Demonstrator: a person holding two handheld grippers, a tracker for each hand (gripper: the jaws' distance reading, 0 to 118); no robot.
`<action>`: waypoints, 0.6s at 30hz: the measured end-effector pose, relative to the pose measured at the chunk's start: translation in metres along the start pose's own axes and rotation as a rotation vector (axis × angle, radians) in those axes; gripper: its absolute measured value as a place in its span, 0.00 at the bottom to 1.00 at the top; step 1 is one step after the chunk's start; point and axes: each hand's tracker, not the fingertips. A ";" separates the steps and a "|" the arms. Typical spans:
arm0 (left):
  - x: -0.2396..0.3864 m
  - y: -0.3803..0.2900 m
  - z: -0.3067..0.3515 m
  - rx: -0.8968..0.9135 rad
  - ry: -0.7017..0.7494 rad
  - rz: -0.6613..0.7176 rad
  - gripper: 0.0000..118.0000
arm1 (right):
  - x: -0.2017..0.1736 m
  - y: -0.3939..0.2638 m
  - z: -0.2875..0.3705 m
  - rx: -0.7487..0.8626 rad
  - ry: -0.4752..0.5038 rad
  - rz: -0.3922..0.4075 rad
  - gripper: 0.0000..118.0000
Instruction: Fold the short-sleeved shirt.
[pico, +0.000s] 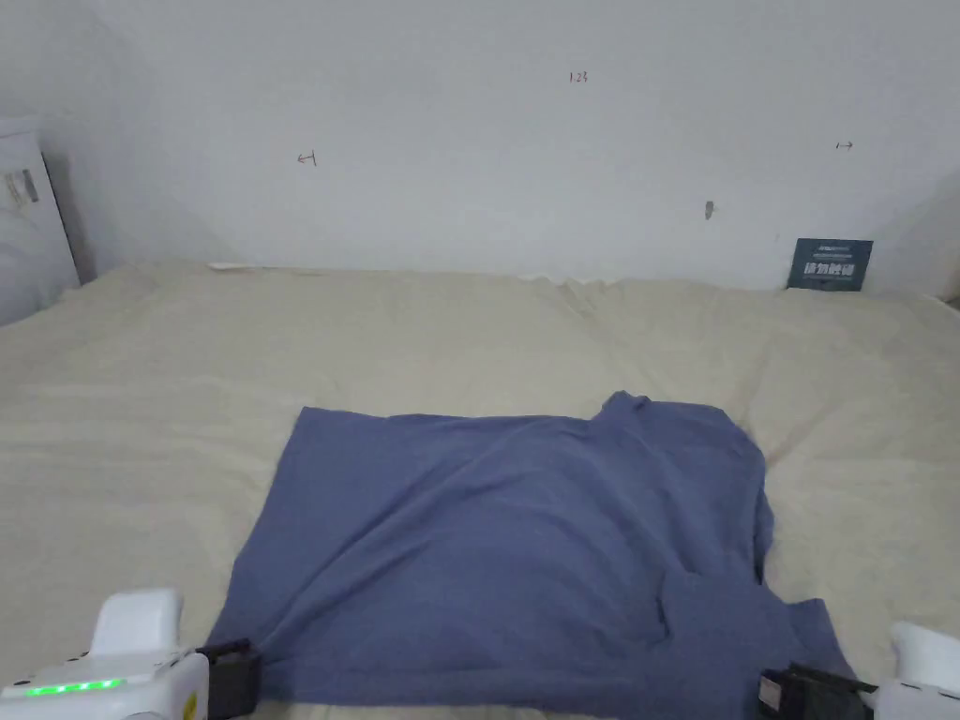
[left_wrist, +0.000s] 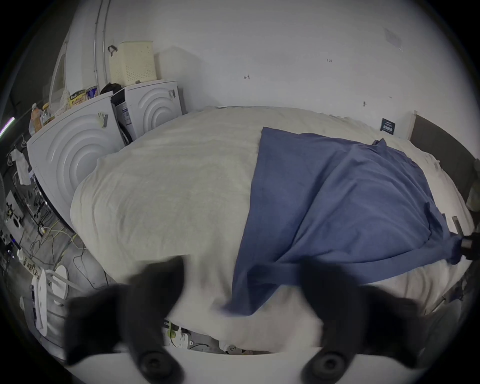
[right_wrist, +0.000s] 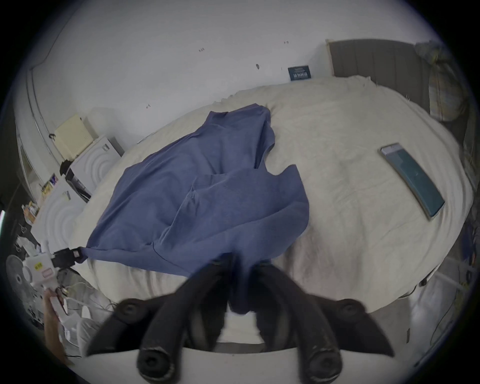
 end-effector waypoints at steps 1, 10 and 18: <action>-0.002 0.001 0.005 0.007 -0.008 -0.004 1.00 | 0.000 -0.001 0.005 0.018 0.013 -0.003 0.85; -0.016 -0.007 0.058 0.061 -0.116 -0.030 0.96 | -0.023 -0.008 0.059 0.132 0.045 0.107 0.83; -0.005 -0.043 0.057 -0.006 -0.134 -0.043 0.00 | -0.043 -0.027 0.035 0.037 0.088 0.180 0.00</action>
